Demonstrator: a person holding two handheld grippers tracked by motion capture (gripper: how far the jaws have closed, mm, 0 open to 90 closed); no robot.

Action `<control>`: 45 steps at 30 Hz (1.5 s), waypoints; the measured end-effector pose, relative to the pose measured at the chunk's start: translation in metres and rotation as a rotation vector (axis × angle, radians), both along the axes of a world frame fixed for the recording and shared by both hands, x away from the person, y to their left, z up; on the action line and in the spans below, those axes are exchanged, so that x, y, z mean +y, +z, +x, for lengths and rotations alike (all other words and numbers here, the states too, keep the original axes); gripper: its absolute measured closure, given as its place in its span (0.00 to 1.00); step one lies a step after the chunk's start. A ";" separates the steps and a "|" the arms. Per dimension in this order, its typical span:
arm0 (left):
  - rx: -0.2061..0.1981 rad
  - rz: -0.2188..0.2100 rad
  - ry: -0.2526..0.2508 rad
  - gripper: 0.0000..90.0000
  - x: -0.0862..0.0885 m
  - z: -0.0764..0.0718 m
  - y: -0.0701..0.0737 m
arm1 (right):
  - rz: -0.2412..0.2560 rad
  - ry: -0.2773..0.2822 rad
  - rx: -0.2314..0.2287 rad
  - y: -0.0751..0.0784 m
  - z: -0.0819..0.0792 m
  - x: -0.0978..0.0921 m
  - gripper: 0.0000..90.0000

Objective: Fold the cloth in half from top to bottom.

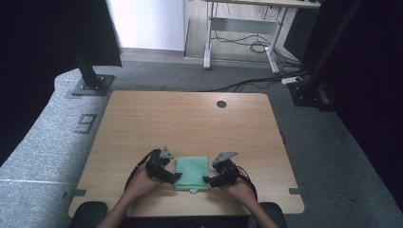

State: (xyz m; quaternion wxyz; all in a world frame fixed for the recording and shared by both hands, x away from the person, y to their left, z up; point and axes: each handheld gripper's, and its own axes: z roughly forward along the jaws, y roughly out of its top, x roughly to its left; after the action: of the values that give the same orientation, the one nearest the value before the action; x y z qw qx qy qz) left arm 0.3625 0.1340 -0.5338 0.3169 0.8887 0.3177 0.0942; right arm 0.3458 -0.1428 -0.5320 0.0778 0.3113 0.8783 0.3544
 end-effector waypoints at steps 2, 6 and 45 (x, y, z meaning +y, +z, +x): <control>-0.017 -0.001 -0.003 0.08 -0.001 -0.003 0.004 | -0.015 -0.004 -0.007 -0.003 -0.002 0.000 0.33; -0.022 -0.015 -0.030 0.08 -0.003 -0.013 0.008 | -0.025 -0.008 -0.021 -0.005 -0.005 0.001 0.33; -0.056 0.007 0.186 0.10 0.000 0.035 0.001 | -0.002 -0.015 -0.031 -0.009 -0.021 0.005 0.43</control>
State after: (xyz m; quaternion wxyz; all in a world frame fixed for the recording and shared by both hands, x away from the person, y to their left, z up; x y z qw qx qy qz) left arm 0.3972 0.1336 -0.5324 0.3123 0.8536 0.3895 0.1489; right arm 0.3249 -0.1377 -0.5411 0.0943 0.3124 0.8750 0.3577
